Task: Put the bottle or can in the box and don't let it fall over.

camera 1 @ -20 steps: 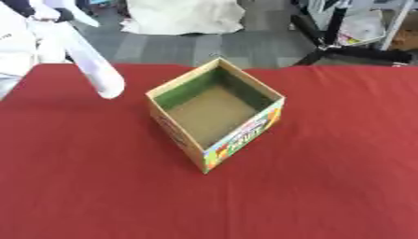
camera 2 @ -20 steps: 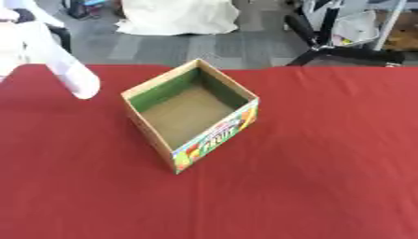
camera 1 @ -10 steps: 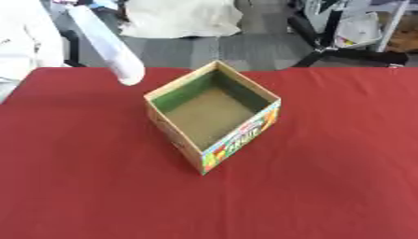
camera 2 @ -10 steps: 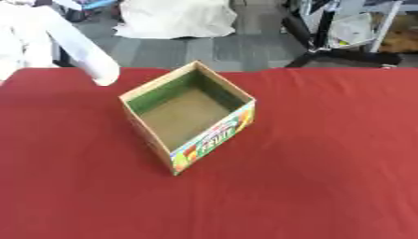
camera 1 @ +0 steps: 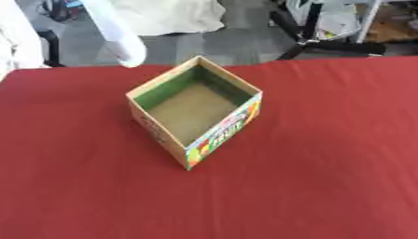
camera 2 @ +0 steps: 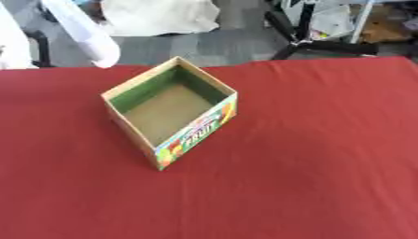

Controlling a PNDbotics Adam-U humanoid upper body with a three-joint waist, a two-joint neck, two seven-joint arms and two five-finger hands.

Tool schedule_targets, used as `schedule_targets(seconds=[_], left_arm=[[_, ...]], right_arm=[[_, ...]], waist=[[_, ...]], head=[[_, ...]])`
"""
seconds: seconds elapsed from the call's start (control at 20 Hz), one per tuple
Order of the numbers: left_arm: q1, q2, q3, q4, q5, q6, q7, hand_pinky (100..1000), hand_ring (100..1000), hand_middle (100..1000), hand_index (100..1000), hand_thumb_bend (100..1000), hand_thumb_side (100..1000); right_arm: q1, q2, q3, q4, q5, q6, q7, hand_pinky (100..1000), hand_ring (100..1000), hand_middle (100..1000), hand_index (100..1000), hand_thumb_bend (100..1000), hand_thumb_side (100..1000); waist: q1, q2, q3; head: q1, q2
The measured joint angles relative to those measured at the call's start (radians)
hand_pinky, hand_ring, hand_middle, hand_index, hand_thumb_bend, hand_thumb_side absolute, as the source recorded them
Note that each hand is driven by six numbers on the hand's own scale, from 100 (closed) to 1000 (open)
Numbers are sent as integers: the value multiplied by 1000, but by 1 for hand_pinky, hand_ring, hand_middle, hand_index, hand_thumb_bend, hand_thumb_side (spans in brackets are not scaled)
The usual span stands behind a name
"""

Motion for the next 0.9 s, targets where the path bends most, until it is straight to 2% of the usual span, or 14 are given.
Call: schedule_targets(seconds=[0.25, 0.9], left_arm=[[-15, -38, 0, 0, 14, 3, 6, 323, 199, 307, 325, 290, 100], [-33, -151, -20, 23, 22, 10, 3, 320, 199, 308, 326, 236, 100]], right_arm=[[-3, 3, 5, 4, -1, 0, 1, 800, 711, 677, 803, 508, 420], [-26, 18, 12, 12, -8, 1, 10, 800, 710, 676, 803, 512, 419]], waist=[[4, -3, -6], [18, -9, -17]], head=[[-3, 25], [-6, 25]])
